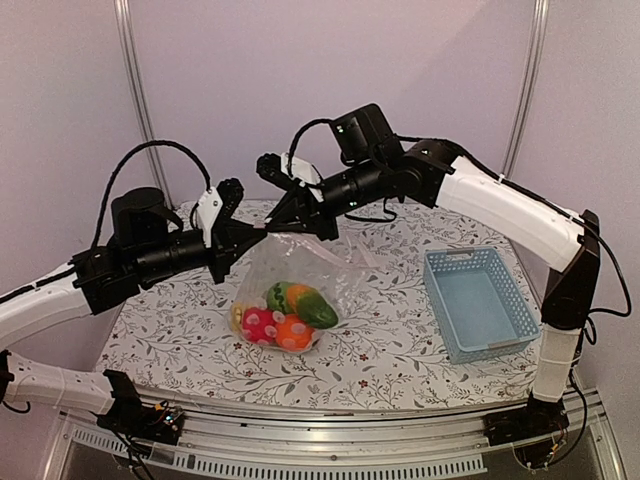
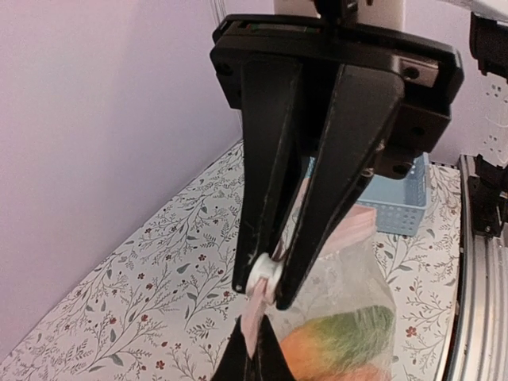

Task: Place the food in the zip-top bag and seal the zipper
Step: Zip the zipper on the zipper food storage bag, then place the zipper food storage bag at the center of the board.

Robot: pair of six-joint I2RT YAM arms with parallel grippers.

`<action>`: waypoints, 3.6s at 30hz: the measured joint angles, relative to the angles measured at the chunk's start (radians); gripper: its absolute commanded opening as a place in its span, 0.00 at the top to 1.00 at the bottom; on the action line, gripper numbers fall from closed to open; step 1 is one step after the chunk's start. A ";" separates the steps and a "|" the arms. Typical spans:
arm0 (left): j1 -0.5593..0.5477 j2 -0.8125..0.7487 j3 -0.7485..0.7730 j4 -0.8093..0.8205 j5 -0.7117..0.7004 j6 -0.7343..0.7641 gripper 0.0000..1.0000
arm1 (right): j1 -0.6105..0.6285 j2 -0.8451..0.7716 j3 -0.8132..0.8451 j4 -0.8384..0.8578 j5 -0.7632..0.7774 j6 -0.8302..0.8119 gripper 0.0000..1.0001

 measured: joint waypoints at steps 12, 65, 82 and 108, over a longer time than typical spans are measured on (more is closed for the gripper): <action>0.002 -0.055 -0.045 -0.047 -0.066 0.017 1.00 | -0.057 -0.051 -0.195 0.037 -0.010 0.003 0.92; 0.166 0.396 0.320 0.047 -0.135 0.091 1.00 | -0.607 -0.422 -0.679 -0.050 -0.082 0.027 0.41; 0.051 0.511 0.121 0.102 0.209 0.064 1.00 | -0.646 -0.636 -0.908 0.038 -0.102 0.070 0.40; -0.144 0.344 0.081 -0.220 -0.036 0.024 0.15 | -0.676 -0.795 -1.051 0.163 -0.010 0.159 0.01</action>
